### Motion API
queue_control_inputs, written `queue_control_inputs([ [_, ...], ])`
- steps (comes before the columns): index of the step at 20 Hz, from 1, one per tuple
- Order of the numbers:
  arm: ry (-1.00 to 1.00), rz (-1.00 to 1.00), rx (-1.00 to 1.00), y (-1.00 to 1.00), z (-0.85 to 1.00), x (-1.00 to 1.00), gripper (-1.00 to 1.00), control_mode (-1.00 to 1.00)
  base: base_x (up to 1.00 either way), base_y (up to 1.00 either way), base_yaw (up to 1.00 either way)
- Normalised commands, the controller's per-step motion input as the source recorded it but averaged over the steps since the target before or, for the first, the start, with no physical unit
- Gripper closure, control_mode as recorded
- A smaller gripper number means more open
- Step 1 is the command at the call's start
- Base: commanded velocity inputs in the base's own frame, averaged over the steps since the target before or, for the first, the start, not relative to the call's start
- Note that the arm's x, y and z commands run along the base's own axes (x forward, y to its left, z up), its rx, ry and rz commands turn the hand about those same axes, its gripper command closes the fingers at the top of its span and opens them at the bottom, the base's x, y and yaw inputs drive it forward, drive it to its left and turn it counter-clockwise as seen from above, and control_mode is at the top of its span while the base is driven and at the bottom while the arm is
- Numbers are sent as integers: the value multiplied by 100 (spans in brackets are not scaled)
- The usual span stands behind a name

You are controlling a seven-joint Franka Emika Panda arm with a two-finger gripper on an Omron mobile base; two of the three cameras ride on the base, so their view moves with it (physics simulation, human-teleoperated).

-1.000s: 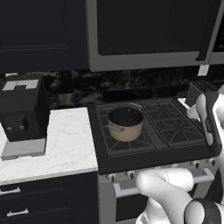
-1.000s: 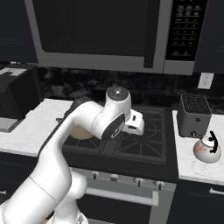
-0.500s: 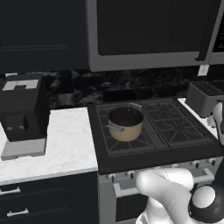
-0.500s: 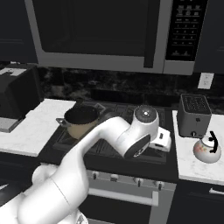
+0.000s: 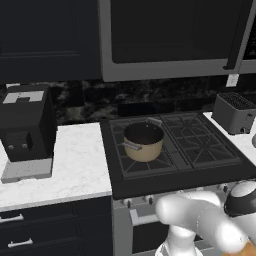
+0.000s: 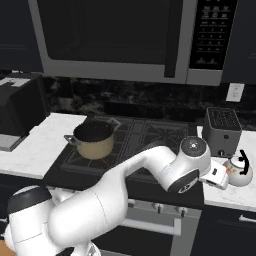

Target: Pick the kettle from the counter and place it on a stove burner. Then turn the burner on.

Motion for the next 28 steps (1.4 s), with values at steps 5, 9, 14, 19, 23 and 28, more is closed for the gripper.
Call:
queue_control_inputs([
  [5,1,-8,0,-85,-7,23,-100,-100,0,0,0],
  [9,0,-4,0,-72,-10,27,-100,-100,0,0,0],
  [14,-2,0,0,-48,-15,29,-100,-100,0,0,0],
  [19,-1,2,1,-21,-10,40,-100,-100,0,0,0],
  [23,0,7,0,-8,-18,50,-100,-100,0,0,0],
  [28,-4,6,0,-17,-32,15,-100,-100,0,0,0],
])
